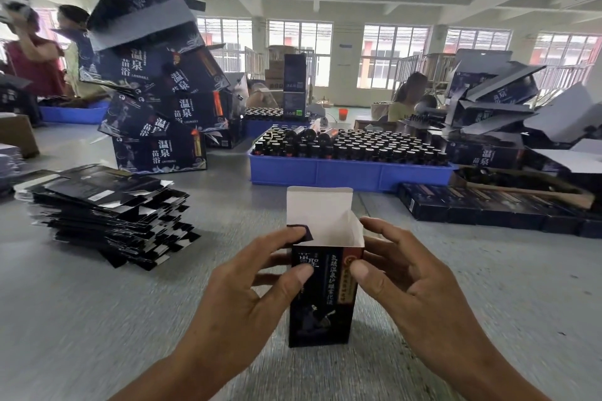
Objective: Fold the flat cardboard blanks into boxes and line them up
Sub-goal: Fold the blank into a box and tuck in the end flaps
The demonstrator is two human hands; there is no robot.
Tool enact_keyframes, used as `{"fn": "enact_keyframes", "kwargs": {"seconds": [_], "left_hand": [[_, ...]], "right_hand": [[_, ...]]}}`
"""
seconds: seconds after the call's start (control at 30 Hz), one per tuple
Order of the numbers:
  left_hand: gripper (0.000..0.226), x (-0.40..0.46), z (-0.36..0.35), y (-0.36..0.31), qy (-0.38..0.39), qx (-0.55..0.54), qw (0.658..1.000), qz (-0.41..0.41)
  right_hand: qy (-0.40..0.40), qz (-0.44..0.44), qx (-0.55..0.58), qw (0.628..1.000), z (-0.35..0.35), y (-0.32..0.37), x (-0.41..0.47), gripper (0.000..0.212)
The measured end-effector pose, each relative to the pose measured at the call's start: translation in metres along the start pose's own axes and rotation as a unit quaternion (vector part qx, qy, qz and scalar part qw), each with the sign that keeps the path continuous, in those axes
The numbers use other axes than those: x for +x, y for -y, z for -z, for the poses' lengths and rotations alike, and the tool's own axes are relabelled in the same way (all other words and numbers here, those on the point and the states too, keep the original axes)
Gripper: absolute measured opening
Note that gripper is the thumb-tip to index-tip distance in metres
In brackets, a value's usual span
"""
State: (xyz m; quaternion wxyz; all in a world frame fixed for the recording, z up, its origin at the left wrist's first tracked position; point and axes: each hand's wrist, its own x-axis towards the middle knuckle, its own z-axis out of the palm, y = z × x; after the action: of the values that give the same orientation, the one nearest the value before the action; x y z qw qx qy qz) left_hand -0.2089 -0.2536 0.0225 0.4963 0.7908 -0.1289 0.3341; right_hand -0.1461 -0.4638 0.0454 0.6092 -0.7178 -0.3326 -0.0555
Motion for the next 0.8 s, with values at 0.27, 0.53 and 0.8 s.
{"fn": "enact_keyframes", "kwargs": {"seconds": [0.27,0.53,0.8], "left_hand": [[0.028,0.0035,-0.0006,0.0003,-0.025,-0.016,1.0,-0.008],[0.028,0.0026,0.0008,-0.0027,-0.004,-0.028,0.999,-0.021],[0.022,0.0024,-0.0001,-0.0065,-0.01,-0.034,0.999,-0.026]], "right_hand": [[0.002,0.034,0.007,0.999,-0.0014,0.0021,-0.0015,0.045],[0.02,0.021,-0.044,0.999,0.0022,0.0016,-0.0024,0.034],[0.007,0.039,-0.041,0.998,0.0013,0.0044,-0.0021,0.03]]}}
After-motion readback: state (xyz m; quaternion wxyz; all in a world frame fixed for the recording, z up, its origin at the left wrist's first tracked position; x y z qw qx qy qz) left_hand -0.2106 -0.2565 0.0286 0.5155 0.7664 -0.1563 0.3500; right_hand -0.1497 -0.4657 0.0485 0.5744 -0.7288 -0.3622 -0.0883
